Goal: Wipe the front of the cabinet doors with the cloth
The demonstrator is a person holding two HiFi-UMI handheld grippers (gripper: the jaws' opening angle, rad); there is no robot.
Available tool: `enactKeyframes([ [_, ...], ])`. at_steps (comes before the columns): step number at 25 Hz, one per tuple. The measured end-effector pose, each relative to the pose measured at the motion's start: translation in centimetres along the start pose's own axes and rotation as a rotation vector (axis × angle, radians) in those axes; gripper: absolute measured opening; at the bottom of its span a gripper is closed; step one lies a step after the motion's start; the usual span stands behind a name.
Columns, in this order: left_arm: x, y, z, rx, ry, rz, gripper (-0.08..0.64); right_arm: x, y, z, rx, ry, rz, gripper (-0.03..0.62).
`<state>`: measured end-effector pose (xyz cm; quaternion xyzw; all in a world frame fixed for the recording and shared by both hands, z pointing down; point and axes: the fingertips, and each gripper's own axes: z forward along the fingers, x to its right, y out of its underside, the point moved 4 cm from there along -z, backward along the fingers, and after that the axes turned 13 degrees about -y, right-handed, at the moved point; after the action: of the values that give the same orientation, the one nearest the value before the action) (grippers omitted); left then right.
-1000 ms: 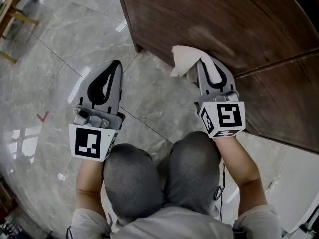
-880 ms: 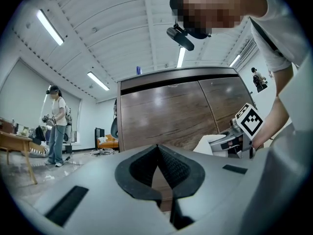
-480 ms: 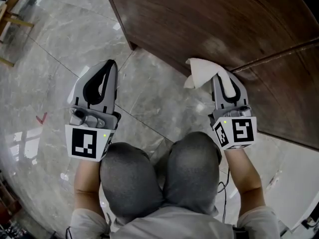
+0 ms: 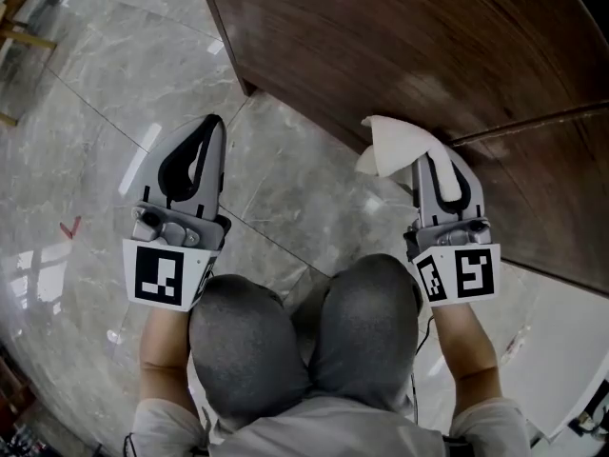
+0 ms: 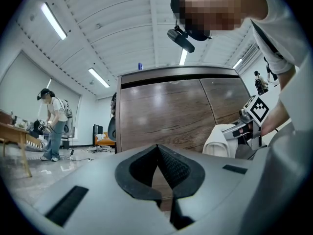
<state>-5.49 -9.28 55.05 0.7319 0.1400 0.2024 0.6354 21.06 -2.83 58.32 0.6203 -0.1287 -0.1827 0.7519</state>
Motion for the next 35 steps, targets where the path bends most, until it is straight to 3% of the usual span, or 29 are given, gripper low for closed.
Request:
enactKeyframes([
  [6, -2.7, 1.2, -0.9, -0.033, -0.052, -0.021, 0.017, -1.6, -2.7, 2.3, 0.044, -0.049, -0.028, 0.071],
  [20, -5.0, 1.0, -0.5, -0.028, -0.081, -0.031, 0.017, -4.4, -6.1, 8.3, 0.072, -0.150, -0.102, 0.071],
  [29, -4.3, -5.4, 0.6, -0.078, -0.049, 0.003, 0.017, -7.1, -13.9, 10.1, 0.047, -0.199, -0.128, 0.071],
  [35, -4.5, -12.9, -0.5, -0.126, -0.073, -0.013, 0.017, -9.0, -19.1, 7.5, -0.002, -0.225, -0.102, 0.071],
])
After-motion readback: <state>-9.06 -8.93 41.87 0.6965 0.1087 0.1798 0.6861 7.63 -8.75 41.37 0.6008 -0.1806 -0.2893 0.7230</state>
